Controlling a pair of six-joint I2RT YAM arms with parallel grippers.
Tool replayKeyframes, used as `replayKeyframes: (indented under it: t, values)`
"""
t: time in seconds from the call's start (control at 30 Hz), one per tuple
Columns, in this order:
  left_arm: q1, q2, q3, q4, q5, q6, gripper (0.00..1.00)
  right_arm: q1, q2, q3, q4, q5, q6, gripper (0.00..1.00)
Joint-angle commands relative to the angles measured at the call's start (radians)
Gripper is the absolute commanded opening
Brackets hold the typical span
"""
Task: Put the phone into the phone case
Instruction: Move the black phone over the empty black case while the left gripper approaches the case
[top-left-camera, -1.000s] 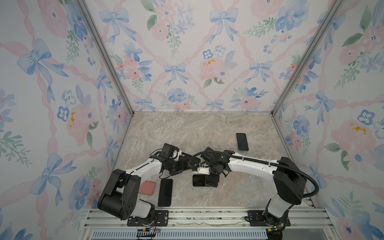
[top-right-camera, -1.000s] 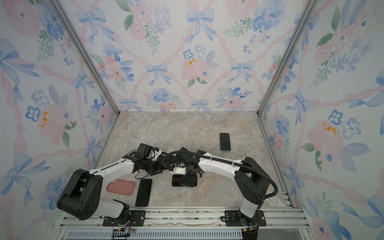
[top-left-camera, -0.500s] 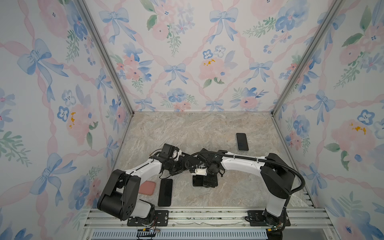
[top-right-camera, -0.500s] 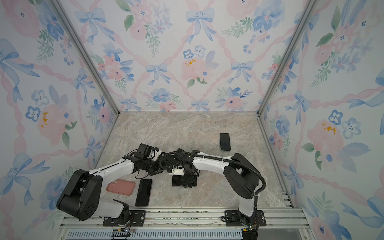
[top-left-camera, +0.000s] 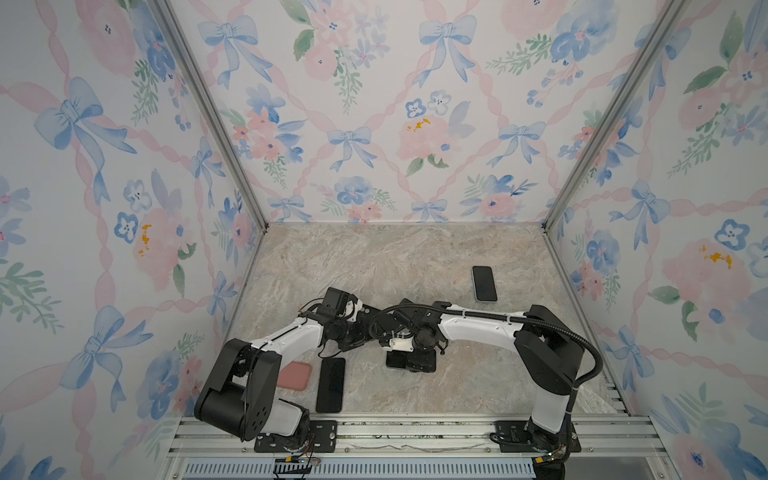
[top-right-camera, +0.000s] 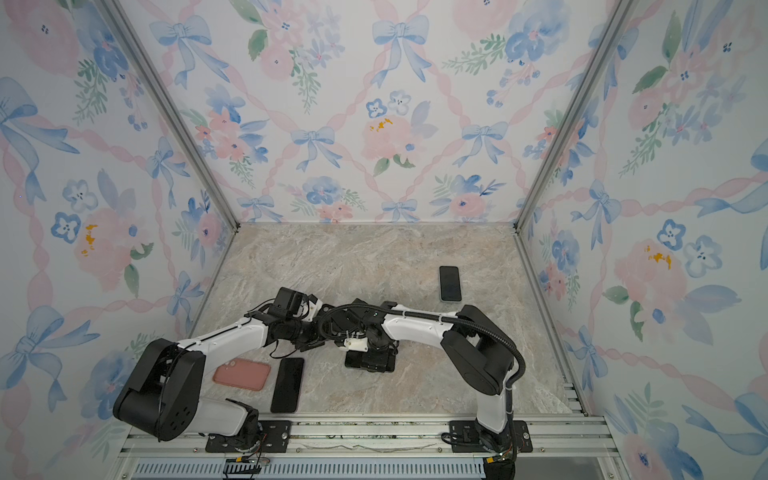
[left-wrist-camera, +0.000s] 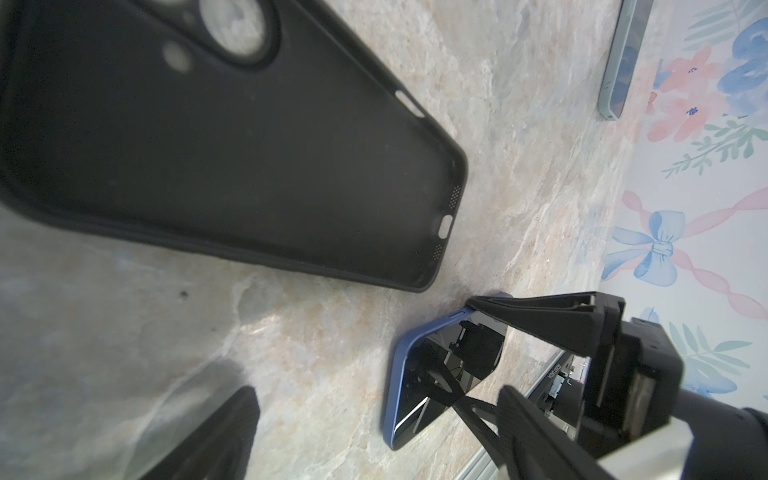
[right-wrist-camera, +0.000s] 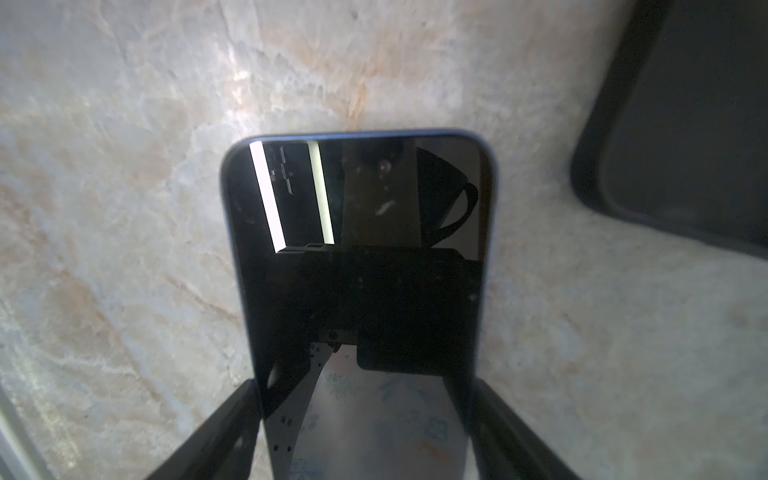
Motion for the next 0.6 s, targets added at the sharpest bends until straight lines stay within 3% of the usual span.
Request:
replayKeyframes:
  t: [0.0, 0.57]
  values:
    - [-0.001, -0.007, -0.007, 0.008, 0.011, -0.009, 0.91, 0.006, 0.022, -0.042, 0.02, 0.014, 0.039, 0.77]
    - [-0.018, 0.008, -0.053, 0.072, 0.068, -0.06, 0.83, -0.012, -0.101, -0.235, 0.331, -0.03, 0.196, 0.7]
